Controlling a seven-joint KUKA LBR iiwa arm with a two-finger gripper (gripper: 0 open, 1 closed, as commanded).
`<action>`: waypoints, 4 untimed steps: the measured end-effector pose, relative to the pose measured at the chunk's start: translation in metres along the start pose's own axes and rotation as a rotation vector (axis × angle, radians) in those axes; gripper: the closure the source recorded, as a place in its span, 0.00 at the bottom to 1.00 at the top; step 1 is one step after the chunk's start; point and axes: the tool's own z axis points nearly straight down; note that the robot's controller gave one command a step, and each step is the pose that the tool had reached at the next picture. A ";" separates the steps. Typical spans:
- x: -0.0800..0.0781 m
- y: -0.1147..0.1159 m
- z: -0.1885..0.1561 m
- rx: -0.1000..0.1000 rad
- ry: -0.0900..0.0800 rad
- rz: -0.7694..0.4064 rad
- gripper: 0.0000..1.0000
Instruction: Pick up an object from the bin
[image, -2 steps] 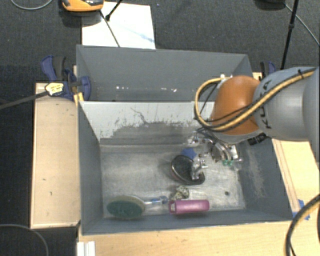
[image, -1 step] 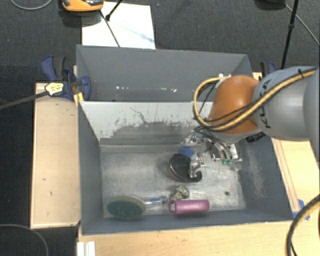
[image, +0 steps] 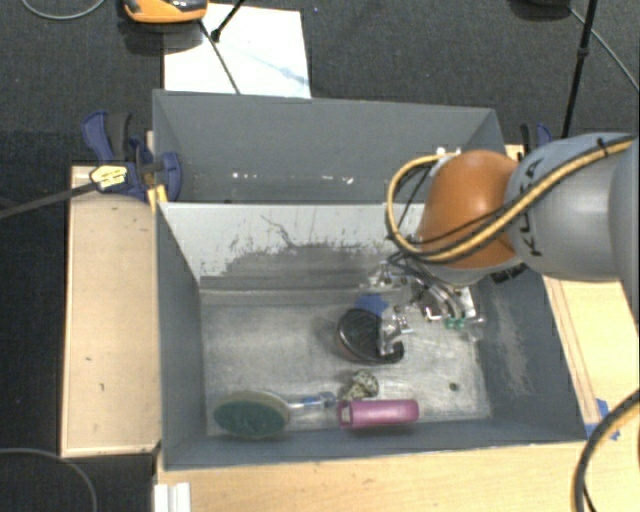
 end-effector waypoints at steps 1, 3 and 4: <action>-0.014 0.054 -0.061 0.000 0.018 -0.383 1.00; -0.004 0.028 0.015 0.001 0.033 -0.286 0.00; -0.006 0.029 0.011 0.002 0.025 -0.288 1.00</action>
Offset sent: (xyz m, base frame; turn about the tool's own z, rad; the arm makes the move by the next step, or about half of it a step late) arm 0.0027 0.0521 0.0588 -0.3815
